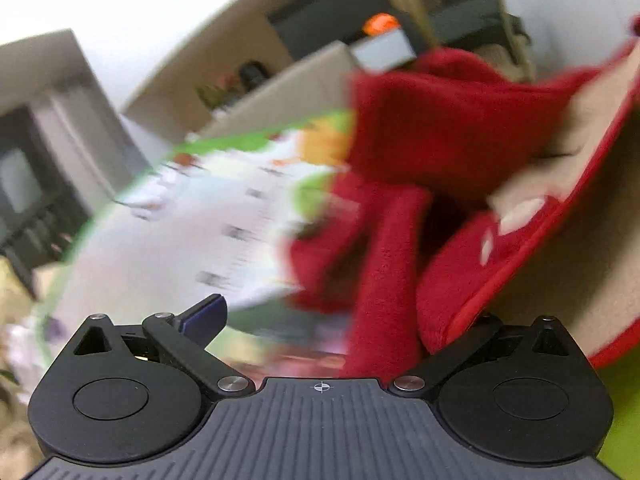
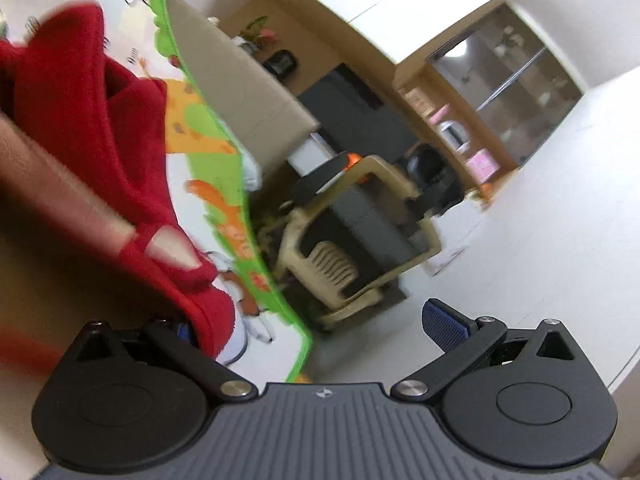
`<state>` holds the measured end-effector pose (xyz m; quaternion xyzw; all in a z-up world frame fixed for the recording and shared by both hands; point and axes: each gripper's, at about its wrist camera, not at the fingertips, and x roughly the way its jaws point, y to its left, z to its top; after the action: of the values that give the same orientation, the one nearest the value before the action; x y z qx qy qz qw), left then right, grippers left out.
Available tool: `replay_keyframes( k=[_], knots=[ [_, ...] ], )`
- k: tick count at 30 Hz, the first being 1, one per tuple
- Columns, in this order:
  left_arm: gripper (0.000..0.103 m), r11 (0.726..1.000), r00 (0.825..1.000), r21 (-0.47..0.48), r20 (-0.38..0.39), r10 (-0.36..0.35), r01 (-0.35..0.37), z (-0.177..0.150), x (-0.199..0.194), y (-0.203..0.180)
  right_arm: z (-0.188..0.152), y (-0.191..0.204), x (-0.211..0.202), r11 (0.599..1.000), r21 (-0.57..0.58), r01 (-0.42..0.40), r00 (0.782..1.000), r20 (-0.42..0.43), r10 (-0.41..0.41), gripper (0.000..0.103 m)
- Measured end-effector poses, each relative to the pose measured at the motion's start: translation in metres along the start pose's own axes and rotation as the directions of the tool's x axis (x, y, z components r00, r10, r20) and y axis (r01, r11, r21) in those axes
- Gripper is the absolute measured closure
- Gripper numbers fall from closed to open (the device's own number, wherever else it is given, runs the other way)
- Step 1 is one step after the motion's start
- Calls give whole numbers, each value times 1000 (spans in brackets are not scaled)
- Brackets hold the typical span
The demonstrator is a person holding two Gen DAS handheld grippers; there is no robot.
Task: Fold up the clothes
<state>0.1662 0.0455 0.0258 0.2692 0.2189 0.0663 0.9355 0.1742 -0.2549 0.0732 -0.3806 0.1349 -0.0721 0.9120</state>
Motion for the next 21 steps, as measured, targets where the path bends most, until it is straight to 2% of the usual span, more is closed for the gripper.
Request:
replay_keyframes(
  k=[2,4,6,7,9,10,11,12,13,14,15,16,17,18,20,21],
  knots=[
    [0,1000,999,-19,38,23,-22,12,-19,34,7,-20,-27,992,51,-118,992,37,117,0],
    [0,999,996,-38,88,20,-16,26,-45,59,20,-26,-55,992,31,-125,988,93,122,0],
    [0,1000,995,-8,102,8,-7,32,-51,67,34,-24,-57,991,26,-133,983,130,129,0],
    [0,1000,996,26,86,-6,3,35,-43,64,41,-22,-58,990,25,-138,980,147,133,0],
    [0,994,999,98,-6,-37,37,37,-10,55,54,-8,-27,971,5,-237,967,97,236,0],
    [0,991,998,127,-57,-37,44,38,9,53,61,1,-5,954,-1,-300,953,55,299,0],
    [0,986,994,158,-102,-29,45,41,27,52,68,11,21,963,56,-265,961,-63,268,0],
    [0,980,993,200,-120,14,11,50,48,54,79,14,45,971,56,-234,965,-104,239,1],
    [0,970,992,238,-109,71,-43,66,63,61,90,17,68,977,44,-209,968,-130,213,1],
    [0,958,987,259,-62,148,-127,90,70,71,109,8,87,993,35,-109,988,-108,112,1],
    [0,938,967,236,44,251,-254,123,65,84,131,-16,87,996,88,22,999,-35,-19,1],
    [0,919,933,178,151,327,-351,148,46,96,152,-42,84,976,159,151,987,36,-158,1],
    [0,906,884,74,266,385,-417,172,15,110,165,-74,61,926,282,252,949,115,-294,0],
    [0,887,821,-31,365,440,-461,193,-15,123,176,-107,34,849,414,329,886,177,-429,0],
    [0,860,710,-183,497,500,-477,209,-68,138,175,-151,-9,775,550,310,845,214,-490,0],
    [0,853,673,-195,539,506,-485,209,-86,140,168,-156,-20,773,559,300,844,222,-488,0]
  ],
)
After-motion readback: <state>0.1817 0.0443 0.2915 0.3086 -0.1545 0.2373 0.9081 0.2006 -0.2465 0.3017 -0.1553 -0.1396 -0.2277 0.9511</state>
